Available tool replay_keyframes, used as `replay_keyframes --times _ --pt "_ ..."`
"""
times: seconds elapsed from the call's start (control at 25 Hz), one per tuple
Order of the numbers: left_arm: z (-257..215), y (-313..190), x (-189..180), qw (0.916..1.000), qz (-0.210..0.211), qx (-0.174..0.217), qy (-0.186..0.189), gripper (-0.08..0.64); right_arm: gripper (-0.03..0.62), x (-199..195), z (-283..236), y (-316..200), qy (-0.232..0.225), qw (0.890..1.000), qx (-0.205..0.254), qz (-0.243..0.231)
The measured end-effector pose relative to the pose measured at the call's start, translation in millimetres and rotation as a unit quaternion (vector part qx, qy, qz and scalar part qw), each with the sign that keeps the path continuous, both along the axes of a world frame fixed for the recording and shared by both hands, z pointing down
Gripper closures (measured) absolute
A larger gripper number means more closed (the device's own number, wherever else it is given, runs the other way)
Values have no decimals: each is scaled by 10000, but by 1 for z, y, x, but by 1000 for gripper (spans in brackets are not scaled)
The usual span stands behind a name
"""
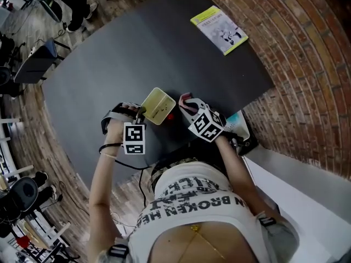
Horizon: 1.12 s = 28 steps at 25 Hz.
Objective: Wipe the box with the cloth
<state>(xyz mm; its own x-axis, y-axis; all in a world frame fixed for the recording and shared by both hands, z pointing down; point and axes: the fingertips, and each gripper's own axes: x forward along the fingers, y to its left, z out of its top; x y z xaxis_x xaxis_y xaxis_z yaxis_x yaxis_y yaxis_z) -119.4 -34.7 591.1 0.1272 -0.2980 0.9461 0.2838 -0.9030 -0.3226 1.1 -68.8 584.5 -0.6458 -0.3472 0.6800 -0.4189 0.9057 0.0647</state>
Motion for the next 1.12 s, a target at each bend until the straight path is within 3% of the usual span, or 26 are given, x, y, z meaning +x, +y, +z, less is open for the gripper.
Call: replay_keyframes --times 0.24,0.52,0.6,0.8,0.96,1.12 --pt "-2 6 6 9952 -848 -401 278 488 574 3 -4 -4 -73 9998 -14 161" --pt "-3 16 25 9777 -1788 -901 626 525 575 6 -5 -7 -106 9997 -4 218" --pt "-4 17 31 9675 -2133 -1095 809 529 575 6 -6 -7 -107 9997 -9 218" --pt "-5 19 48 9323 -3002 -1513 1334 538 575 4 -5 -6 -157 9997 -19 162" --pt "-6 16 56 9238 -3175 -1518 1504 540 575 -3 3 -4 -89 9993 46 -362" --pt "-4 16 56 9171 -3268 -1578 1652 540 575 -9 24 0 460 9907 220 -1260"
